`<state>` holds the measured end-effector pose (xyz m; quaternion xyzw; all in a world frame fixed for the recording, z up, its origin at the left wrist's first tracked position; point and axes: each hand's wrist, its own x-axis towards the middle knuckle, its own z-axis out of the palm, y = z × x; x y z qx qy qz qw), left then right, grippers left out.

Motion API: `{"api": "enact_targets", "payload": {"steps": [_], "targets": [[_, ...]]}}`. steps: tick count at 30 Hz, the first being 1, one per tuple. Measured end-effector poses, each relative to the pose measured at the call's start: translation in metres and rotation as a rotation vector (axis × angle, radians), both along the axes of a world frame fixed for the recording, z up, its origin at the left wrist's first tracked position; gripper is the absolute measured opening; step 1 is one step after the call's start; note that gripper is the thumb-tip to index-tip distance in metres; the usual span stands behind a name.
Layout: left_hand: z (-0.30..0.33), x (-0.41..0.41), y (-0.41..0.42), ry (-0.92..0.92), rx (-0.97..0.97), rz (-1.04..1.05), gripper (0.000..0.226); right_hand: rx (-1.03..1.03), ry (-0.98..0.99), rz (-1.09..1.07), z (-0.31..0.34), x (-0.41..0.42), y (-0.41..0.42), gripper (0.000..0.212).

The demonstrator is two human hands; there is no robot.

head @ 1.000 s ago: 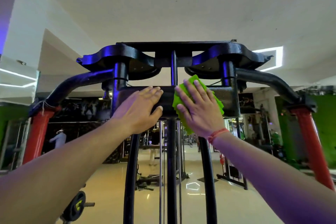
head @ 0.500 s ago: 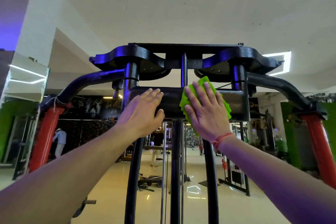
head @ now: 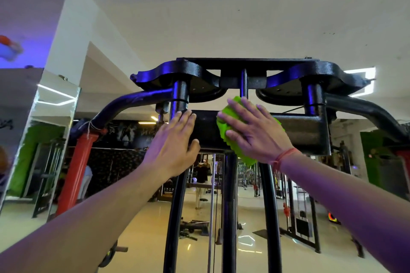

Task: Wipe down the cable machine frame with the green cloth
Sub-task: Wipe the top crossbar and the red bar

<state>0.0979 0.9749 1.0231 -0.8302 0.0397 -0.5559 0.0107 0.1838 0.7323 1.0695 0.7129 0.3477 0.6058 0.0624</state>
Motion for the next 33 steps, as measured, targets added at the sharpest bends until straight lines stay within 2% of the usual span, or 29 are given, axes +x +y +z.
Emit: {"api": "enact_targets", "payload": {"steps": [2, 4, 7, 12, 16, 22, 27, 33], "targets": [[-0.003, 0.0, 0.005, -0.005, -0.062, -0.054, 0.075, 0.088, 0.004, 0.005, -0.013, -0.001, 0.011, 0.055], [-0.009, -0.003, 0.01, 0.003, -0.088, -0.097, 0.075, -0.042, -0.039, -0.019, -0.025, 0.002, 0.021, 0.056], [-0.016, -0.009, 0.019, 0.015, -0.068, -0.104, 0.071, -0.199, -0.044, -0.031, -0.004, -0.003, 0.02, 0.055], [-0.025, -0.021, 0.032, 0.056, -0.099, -0.144, 0.062, -0.046, -0.026, -0.035, -0.004, -0.006, 0.018, 0.052], [-0.025, -0.026, 0.045, 0.106, -0.108, -0.212, 0.062, -0.146, -0.047, -0.048, -0.009, -0.004, 0.01, 0.052], [-0.028, -0.022, 0.042, 0.049, -0.159, -0.312, 0.054, -0.308, -0.095, -0.051, 0.022, -0.015, 0.062, 0.054], [-0.034, -0.016, 0.045, 0.047, -0.214, -0.34, 0.064, -0.324, -0.152, -0.022, -0.001, 0.0, 0.024, 0.054], [-0.038, -0.002, 0.051, -0.01, -0.376, -0.49, 0.066, -0.373, -0.18, -0.006, 0.017, -0.009, 0.077, 0.055]]}}
